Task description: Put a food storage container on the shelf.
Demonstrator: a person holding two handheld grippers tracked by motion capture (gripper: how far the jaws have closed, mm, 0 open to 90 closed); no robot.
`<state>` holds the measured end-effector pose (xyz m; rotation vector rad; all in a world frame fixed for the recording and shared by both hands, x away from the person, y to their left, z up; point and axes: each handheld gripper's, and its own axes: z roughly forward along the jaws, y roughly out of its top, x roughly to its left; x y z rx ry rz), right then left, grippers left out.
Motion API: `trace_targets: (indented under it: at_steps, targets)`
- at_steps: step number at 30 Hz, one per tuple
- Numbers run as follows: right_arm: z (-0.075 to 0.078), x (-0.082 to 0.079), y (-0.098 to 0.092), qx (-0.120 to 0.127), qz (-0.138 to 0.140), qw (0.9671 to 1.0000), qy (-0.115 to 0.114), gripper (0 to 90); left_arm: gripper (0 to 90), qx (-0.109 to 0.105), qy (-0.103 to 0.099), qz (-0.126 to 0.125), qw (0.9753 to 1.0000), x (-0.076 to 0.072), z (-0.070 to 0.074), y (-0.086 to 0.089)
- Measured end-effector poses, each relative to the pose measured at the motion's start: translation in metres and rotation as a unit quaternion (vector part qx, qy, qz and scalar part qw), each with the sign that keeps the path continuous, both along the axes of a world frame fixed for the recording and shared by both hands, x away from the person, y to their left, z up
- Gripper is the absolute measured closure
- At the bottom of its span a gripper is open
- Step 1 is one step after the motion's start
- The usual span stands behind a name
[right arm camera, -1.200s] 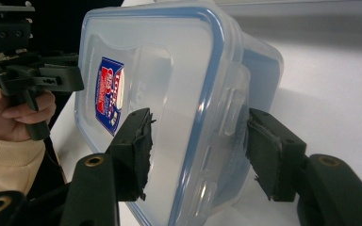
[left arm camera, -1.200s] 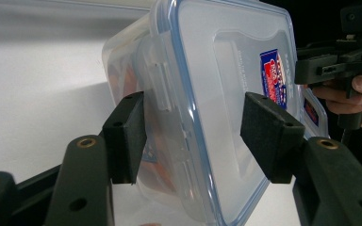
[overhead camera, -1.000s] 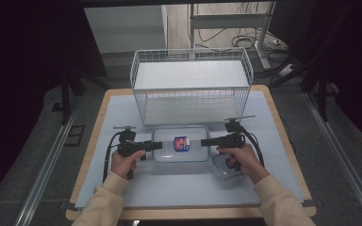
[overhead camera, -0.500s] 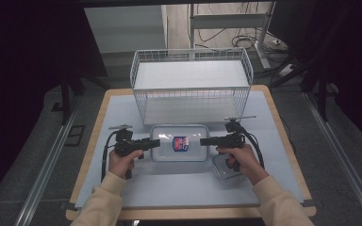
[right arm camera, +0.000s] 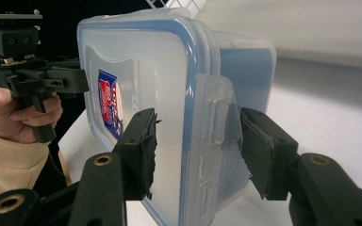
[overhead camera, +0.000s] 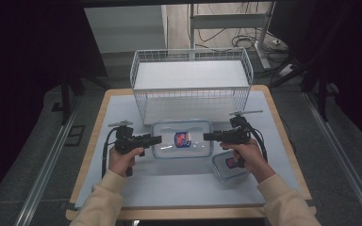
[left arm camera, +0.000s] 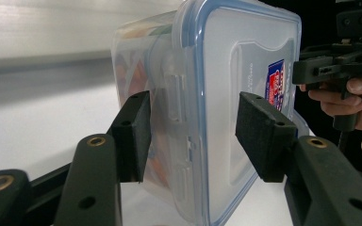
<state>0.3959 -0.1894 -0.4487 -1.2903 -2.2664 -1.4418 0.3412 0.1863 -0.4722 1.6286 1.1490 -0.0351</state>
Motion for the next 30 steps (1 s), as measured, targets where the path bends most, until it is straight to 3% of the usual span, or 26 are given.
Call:
trace_targets:
  at_steps: [13,30]
  targets:
    - [0.023,-0.001,-0.005,0.010,0.000,0.9995,-0.029,49.9,46.9,0.003,-0.021,0.000,0.9998,0.002,0.022,-0.003]
    - [0.073,-0.002,-0.014,0.022,-0.003,0.9956,-0.091,49.9,47.8,-0.004,-0.075,-0.004,0.9971,0.007,0.073,-0.009]
